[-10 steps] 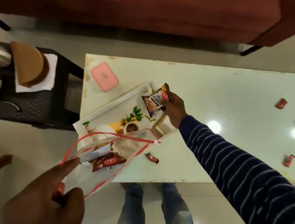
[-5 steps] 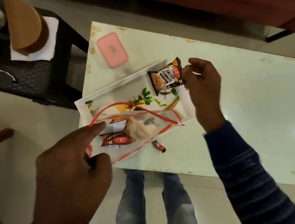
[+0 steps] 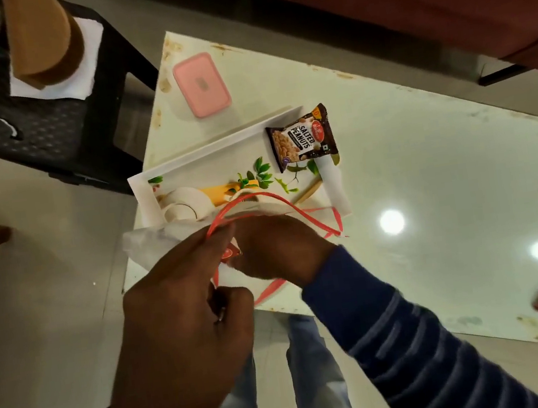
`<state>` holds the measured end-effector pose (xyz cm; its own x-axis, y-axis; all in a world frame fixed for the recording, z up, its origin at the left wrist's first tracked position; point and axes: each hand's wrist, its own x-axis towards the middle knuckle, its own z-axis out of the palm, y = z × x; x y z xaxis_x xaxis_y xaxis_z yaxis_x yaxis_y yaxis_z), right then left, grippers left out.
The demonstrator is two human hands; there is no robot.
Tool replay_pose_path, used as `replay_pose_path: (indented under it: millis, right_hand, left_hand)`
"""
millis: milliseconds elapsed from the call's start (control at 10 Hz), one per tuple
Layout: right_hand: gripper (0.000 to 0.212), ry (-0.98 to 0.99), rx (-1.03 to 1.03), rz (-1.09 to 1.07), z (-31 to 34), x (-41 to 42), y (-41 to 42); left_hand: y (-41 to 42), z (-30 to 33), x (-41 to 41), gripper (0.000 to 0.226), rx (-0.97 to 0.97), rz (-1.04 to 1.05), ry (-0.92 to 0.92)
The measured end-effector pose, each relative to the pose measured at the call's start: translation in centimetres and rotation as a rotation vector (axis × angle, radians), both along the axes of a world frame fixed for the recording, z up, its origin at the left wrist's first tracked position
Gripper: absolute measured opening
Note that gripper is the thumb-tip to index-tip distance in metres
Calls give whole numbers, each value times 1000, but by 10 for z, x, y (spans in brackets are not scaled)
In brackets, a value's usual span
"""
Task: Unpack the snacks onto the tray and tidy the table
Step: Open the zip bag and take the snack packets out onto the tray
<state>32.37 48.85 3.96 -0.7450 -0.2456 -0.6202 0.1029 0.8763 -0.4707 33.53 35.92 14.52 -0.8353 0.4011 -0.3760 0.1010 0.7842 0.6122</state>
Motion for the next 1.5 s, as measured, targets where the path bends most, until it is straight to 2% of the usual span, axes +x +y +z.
replay_pose_path:
  millis: [100,200,300,400,500,600,700,800,900,1000,1200,1400,1500]
  right_hand:
    - [27,-40,4,-74,-20,-3,-8]
    - [40,-55,-236,-441,-27,-1,-19]
    - [38,-94,-295,-516,-31,-1,-29]
    - [29,-172,-169,-459,-25,-6,-35]
    - [28,-101,-106,-319,-21,-4,-35]
    - [27,68,-176,-456,11,1,-33]
    - [22,137,-139,-414,34,15,-23]
    - [20,338,19,-270,71,41,12]
    - [28,556,89,-283,91,65,40]
    - [25,771,-63,-396,101,98,71]
    - [23,704,-458,-687,82,113,73]
    - [46,523,-476,-940,49,112,97]
    - [48,433,-469,-1059,32,113,114]
  left_hand:
    - [2,-1,3,36,22,-21,-24]
    - [0,-8,9,48,52,-52,-15]
    - [-4,-14,9,49,47,-57,-5]
    - [-11,-19,5,47,8,-21,9]
    - [-14,-21,-2,40,-20,23,50]
    - [-16,-25,-7,43,-91,98,71]
    - [-20,-26,-14,43,-127,135,87]
    - [-30,-28,-23,52,-90,83,111]
    - [-36,-27,-27,52,-61,61,125]
    - [-38,-30,-27,54,-56,59,88]
    - [-26,-31,-15,63,27,50,84]
    - [-26,-47,-4,60,11,65,98]
    - [-32,-56,-4,48,61,140,97]
